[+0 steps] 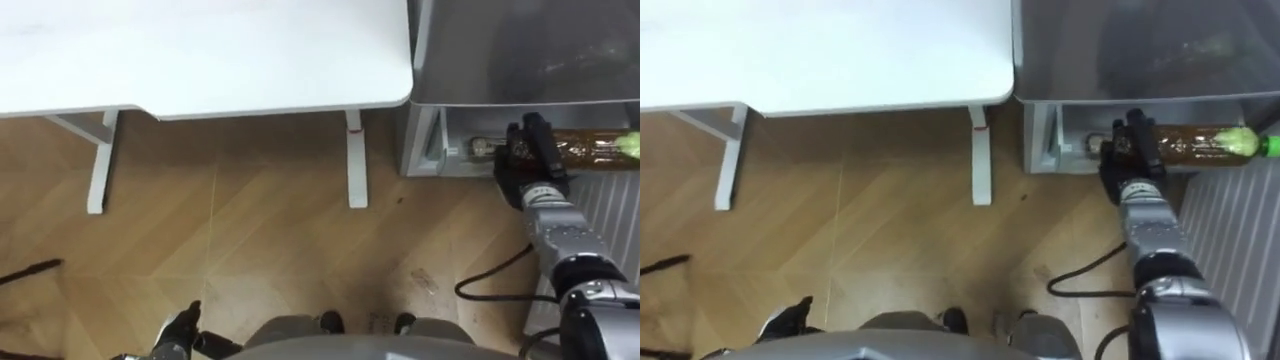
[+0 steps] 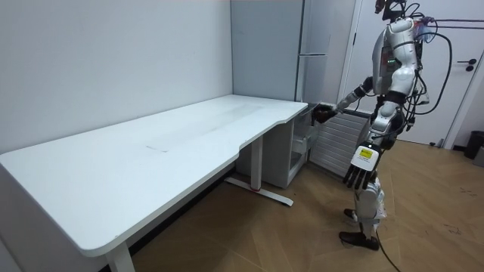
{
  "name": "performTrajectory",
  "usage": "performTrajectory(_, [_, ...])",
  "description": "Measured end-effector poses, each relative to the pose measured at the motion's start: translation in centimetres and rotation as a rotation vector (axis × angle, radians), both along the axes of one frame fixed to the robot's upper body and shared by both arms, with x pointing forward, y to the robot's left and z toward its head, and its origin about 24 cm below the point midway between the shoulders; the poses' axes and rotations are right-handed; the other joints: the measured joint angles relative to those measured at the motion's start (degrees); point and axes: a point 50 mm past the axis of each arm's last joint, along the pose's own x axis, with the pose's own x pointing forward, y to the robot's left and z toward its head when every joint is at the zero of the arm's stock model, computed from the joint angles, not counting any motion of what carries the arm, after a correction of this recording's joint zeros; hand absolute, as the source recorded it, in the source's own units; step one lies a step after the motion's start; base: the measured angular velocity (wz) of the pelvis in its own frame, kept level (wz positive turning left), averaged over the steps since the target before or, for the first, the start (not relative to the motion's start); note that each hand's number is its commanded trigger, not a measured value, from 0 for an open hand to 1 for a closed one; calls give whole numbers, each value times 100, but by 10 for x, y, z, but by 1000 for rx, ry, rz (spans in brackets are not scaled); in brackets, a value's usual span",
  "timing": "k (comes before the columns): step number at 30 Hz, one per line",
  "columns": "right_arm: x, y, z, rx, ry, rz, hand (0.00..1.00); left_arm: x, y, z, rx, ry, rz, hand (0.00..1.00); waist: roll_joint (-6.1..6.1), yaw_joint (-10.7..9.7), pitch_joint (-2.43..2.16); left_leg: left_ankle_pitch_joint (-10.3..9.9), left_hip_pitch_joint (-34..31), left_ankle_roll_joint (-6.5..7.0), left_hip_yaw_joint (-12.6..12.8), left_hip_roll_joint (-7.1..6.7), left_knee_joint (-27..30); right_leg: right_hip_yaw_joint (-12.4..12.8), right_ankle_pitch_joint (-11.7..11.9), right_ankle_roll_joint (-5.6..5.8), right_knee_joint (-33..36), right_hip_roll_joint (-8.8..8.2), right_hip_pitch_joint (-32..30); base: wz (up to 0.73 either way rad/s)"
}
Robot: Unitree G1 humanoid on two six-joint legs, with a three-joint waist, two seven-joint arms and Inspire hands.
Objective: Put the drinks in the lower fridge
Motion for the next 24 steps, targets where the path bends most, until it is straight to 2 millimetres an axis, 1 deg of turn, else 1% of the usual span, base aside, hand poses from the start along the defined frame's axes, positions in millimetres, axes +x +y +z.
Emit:
performTrajectory(1, [1,-1,1,2,1,-7,100,1,0,0,-3,4,-2,0,-15,-1,11,17,-54,4,11,-4,9,-2,0,0,37,-10,-70,-11])
performTrajectory(2, [5,-3,3,3,-1,-16,100,4,-1,0,-4,10,-9,0,-24,27,22,38,-190,14,108,-2,32,19,0,0,152,-23,-277,-28])
performTrajectory(3, [11,-4,7,1,-10,-15,100,8,-2,-1,-4,11,-21,0,-59,124,46,45,-355,20,181,-2,87,93,0,0,305,-27,-524,-35])
performTrajectory(5, [18,-7,13,0,-13,-10,100,18,-5,0,-6,-2,-45,0,-103,152,80,56,-599,38,287,-1,181,136,1,-2,420,-48,-814,-24])
performTrajectory(8, [28,-9,21,-42,11,40,100,29,-5,2,-19,-28,-38,0,-198,159,142,73,-892,63,362,-4,323,156,6,-10,594,-82,-1151,-8])
performTrajectory(10, [37,-8,29,-49,-11,62,100,34,-3,3,-22,-44,-24,0,-270,148,164,96,-1158,87,396,-6,410,150,11,-20,700,-106,-1435,-4])
performTrajectory(12, [42,-12,36,-71,-20,74,100,37,-1,5,-17,-50,-29,0,-338,158,196,140,-1393,105,393,-6,481,131,44,-30,707,-121,-1650,5])
performTrajectory(14, [44,-13,39,-72,-20,74,100,36,0,4,-19,-42,-23,0,-369,190,192,158,-1460,114,390,-9,491,136,61,-27,711,-125,-1721,0])
performTrajectory(16, [52,-11,46,-77,-32,81,100,36,0,4,-16,-38,-29,0,-397,212,191,168,-1548,122,386,-9,509,150,70,-25,741,-134,-1817,-2])
performTrajectory(19, [63,-10,58,-94,-62,95,100,39,1,5,-17,-44,-32,0,-436,253,185,175,-1642,129,381,-8,546,133,76,-28,831,-152,-1916,2])
performTrajectory(22, [79,-6,75,-112,-105,118,100,36,2,4,-22,-34,-12,0,-461,268,189,177,-1714,132,374,-7,576,122,75,-27,882,-171,-1989,3])
performTrajectory(23, [82,-6,79,-125,-101,123,100,35,2,4,-24,-31,-7,0,-465,269,191,182,-1740,141,356,-7,579,94,76,-27,888,-181,-2009,12])
performTrajectory(24, [81,-7,78,-120,-88,119,100,34,2,4,-27,-29,4,0,-472,262,192,186,-1758,145,321,-8,581,44,76,-27,888,-195,-2011,14])
